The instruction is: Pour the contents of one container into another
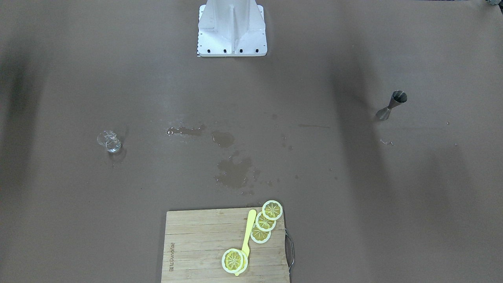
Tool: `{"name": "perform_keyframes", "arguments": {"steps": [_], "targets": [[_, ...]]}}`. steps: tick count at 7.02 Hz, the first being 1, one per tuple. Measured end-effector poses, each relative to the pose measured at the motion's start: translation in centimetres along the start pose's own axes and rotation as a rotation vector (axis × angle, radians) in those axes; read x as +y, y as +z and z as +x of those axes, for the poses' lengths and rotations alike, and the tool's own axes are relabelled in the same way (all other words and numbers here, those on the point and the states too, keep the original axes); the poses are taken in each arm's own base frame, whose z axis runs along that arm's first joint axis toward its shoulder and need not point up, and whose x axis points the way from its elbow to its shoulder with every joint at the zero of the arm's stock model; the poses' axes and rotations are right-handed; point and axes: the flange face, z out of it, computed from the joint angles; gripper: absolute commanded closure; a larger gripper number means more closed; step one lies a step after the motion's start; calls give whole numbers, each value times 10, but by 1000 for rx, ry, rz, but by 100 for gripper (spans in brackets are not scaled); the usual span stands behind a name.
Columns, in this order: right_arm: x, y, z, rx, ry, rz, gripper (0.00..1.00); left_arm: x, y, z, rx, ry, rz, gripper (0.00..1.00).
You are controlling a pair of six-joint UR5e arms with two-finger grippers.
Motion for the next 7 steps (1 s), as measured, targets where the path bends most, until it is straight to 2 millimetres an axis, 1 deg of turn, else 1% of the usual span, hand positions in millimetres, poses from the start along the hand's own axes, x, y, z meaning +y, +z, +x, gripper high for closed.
{"name": "perform_keyframes", "arguments": {"steps": [5,7], "targets": [[-1,-3,-2,1,-7,7,0,0,0,0,0,0,0,1],[-5,-5,-6,4,-14,15,0,0,-1,1,0,0,0,1]]}}
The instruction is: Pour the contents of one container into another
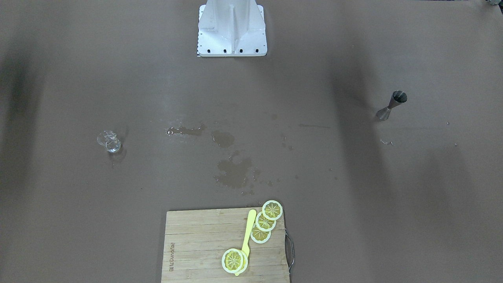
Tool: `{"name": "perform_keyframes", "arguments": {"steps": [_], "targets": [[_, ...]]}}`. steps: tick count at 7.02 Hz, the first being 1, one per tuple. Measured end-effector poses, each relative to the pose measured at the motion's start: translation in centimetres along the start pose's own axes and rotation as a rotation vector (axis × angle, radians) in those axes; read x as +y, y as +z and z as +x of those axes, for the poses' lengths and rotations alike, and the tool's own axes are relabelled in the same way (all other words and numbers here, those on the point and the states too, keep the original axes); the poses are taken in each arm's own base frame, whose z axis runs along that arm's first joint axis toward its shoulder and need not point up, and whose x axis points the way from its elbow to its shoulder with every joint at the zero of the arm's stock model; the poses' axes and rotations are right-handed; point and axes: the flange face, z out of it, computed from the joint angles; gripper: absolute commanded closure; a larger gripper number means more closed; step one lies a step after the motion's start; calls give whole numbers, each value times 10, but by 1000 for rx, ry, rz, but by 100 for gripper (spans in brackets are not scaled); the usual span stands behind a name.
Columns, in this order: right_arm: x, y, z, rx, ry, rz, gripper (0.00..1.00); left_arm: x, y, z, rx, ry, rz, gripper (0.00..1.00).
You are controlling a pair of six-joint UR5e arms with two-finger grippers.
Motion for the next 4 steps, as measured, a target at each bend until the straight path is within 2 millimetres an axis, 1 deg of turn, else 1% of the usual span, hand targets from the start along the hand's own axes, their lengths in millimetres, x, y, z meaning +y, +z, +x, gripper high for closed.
{"name": "perform_keyframes", "arguments": {"steps": [4], "targets": [[-3,-2,-3,5,-5,6,0,0,0,0,0,0,-1,1]]}}
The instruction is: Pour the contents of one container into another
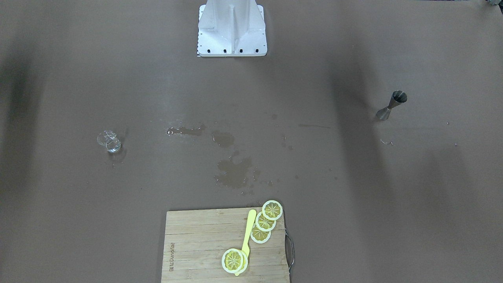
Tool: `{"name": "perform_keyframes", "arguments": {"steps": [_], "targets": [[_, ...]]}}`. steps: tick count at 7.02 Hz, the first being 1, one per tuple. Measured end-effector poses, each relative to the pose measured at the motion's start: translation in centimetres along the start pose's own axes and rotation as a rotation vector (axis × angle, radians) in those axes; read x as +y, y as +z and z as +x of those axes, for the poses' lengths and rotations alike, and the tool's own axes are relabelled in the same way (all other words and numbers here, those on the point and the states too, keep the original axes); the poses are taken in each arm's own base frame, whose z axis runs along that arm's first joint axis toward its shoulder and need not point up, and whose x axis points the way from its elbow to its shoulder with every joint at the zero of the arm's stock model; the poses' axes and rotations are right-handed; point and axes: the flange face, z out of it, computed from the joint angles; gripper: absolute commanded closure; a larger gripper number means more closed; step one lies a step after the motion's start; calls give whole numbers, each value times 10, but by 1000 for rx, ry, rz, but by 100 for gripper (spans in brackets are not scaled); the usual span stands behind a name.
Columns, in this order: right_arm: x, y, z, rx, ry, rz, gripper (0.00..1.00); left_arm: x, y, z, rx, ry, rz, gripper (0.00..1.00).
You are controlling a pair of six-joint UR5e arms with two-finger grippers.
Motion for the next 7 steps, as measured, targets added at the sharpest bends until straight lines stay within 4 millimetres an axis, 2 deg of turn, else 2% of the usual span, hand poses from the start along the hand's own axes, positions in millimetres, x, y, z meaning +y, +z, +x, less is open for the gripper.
{"name": "perform_keyframes", "arguments": {"steps": [7], "targets": [[1,0,1,1,-1,-1,0,4,5,0,34,-8,-16,1]]}}
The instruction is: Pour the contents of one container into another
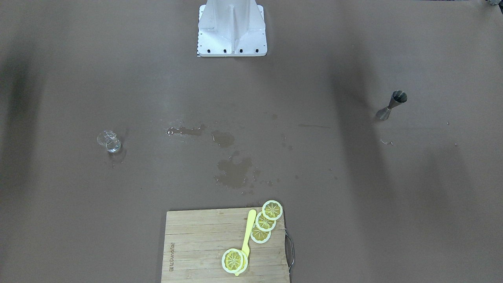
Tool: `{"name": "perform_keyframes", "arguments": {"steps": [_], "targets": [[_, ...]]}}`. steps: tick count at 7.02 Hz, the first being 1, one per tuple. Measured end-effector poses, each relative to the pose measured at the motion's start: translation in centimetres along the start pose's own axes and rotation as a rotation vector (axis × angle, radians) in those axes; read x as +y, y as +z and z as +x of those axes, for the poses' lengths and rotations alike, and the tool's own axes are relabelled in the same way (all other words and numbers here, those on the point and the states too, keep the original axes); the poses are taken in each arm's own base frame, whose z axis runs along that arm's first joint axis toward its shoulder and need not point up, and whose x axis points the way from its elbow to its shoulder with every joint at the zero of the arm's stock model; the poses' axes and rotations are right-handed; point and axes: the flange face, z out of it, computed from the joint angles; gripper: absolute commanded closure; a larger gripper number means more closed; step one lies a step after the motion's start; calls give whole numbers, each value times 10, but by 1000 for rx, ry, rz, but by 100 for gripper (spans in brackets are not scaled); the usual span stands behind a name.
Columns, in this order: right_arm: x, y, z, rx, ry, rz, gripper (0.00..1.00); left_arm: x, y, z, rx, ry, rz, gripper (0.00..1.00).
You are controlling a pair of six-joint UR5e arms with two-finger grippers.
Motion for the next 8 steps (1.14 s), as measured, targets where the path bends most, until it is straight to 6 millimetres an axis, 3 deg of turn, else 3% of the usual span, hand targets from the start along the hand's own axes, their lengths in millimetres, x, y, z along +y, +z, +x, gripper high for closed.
{"name": "perform_keyframes", "arguments": {"steps": [6,8], "targets": [[-15,4,-1,-10,-171,178,0,3,2,-1,11,-4,-5,1],[-26,27,12,-37,-271,272,0,2,2,-1,11,-4,-5,1]]}}
